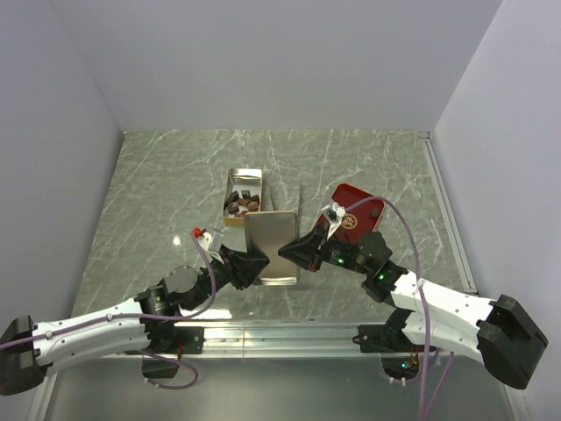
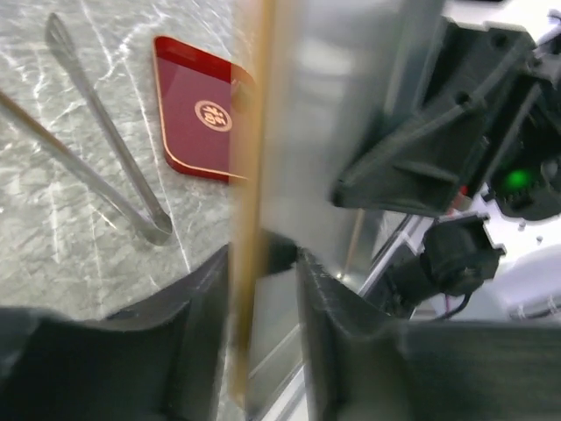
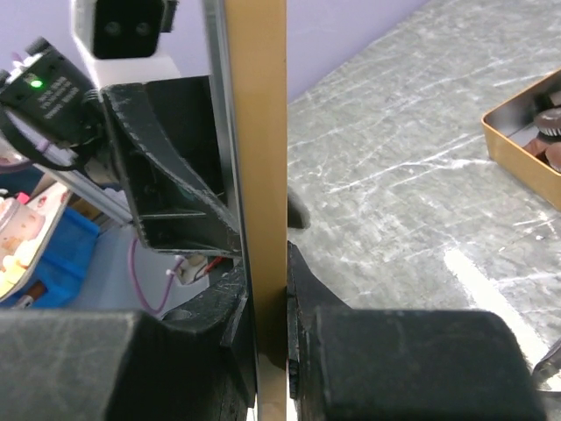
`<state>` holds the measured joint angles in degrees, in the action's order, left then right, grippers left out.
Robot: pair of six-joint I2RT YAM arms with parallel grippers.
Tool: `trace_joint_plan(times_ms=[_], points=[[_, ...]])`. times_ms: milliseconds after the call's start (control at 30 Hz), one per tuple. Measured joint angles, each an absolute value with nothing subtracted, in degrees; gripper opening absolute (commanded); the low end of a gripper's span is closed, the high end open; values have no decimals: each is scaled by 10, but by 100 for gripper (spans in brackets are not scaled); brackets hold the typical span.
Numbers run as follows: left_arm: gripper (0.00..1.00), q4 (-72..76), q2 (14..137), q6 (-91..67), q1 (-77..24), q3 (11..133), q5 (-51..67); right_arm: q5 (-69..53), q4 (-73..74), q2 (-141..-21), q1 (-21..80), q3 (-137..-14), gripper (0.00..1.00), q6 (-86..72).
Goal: Pack the chocolate
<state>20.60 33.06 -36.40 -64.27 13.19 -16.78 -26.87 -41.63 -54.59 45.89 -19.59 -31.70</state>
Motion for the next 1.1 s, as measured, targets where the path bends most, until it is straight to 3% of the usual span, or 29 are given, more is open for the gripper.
trace_joint_plan(times_ms=[67, 100, 167, 300, 333, 433, 600, 767, 1100], points=[[23, 212, 338, -362, -643, 132, -155, -268, -418, -559, 459, -199, 19, -317], [11, 213, 342, -358, -643, 132, -149, -265, -419, -563, 458, -199, 20, -317], [1, 216, 342, -363, -643, 132, -142, -260, -420, -569, 452, -199, 26, -313], [1, 213, 329, -356, -642, 132, -136, -245, -411, -569, 455, -204, 47, -307], [1, 208, 323, -353, -643, 132, -137, -235, -402, -567, 457, -207, 56, -302], [1, 181, 308, -342, -643, 132, -148, -203, -366, -538, 459, -211, 66, -286], [1, 146, 314, -293, -643, 146, -191, -121, -273, -425, 459, -211, 69, -260], [1, 109, 398, -227, -643, 237, -224, -55, -171, -323, 460, -235, 70, -229], [1, 9, 472, -69, -643, 385, -176, -39, -1, -260, 460, -354, 70, -98]])
